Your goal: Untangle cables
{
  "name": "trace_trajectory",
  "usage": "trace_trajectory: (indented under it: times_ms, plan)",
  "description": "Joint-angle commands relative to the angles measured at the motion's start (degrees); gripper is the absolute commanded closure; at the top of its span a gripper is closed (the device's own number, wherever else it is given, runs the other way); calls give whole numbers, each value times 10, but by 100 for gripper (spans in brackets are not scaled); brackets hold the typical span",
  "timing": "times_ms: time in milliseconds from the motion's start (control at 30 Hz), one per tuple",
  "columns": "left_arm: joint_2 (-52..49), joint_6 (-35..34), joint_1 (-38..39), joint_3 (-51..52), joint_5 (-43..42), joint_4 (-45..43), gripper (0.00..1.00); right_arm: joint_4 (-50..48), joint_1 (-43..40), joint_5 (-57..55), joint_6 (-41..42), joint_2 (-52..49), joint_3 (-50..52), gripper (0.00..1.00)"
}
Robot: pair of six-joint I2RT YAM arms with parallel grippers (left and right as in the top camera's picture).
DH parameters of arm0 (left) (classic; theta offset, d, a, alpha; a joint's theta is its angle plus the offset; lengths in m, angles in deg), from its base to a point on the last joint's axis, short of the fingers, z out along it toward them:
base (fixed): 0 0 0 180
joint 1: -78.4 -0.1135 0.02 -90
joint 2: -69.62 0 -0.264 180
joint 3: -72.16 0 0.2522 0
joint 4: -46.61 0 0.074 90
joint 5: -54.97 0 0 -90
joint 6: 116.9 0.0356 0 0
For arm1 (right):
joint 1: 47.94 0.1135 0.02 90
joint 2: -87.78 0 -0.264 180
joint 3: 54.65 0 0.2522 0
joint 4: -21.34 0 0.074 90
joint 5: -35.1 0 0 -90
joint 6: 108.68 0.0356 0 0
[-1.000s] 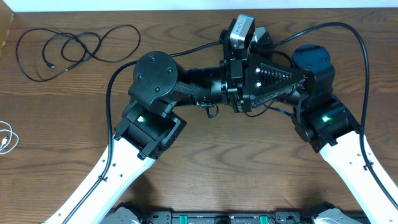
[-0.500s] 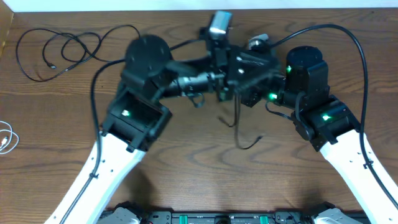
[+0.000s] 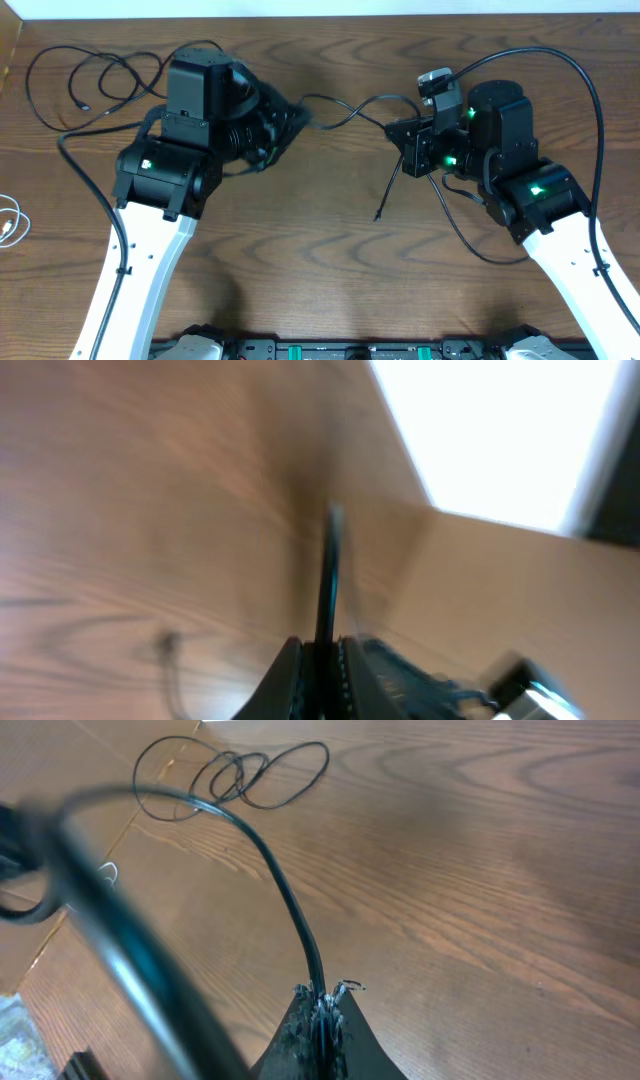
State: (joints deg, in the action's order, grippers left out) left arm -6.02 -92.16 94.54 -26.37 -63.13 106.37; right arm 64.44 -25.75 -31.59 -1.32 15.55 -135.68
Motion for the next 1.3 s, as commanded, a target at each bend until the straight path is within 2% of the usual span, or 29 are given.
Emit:
trace_trajectory:
  times_ms: [0,67,167,200,267,333,400,600,800,967,1033,1100,1233,1267]
  plan:
    - [4,68,-2,-2,128,55,92,-7,-1,-3,13,14,-2,99]
    - [4,68,-2,-2,127,74,89,-21,-1,-3,40,14,-2,99]
    - [3,68,-2,-2,131,104,71,-47,2,-3,86,14,-2,99]
    - [3,68,-2,-2,140,111,60,-50,2,-3,96,14,-2,99]
    - [1,68,-2,-1,179,130,53,-51,4,-3,112,14,-2,99]
    - [-3,68,-2,-1,226,151,39,-50,4,-3,127,14,-2,99]
    - [-7,68,-1,-1,228,174,31,-42,4,-3,157,14,-2,99]
    - [-19,146,11,-1,219,183,31,-38,4,-3,203,14,-2,99]
    - [-19,153,13,1,224,184,32,-43,33,-2,203,1,-2,99]
    - [-19,153,13,2,230,185,33,-83,76,27,175,-17,-2,99]
    - [-19,153,9,2,230,193,33,-53,72,-20,176,-16,-2,99]
    - [-19,153,1,2,233,209,33,10,56,-114,190,-17,-2,99]
    - [-19,153,-5,2,233,223,31,88,36,-146,164,-33,-2,99]
    - [-19,153,-5,2,233,223,30,101,36,-146,162,-38,-2,94]
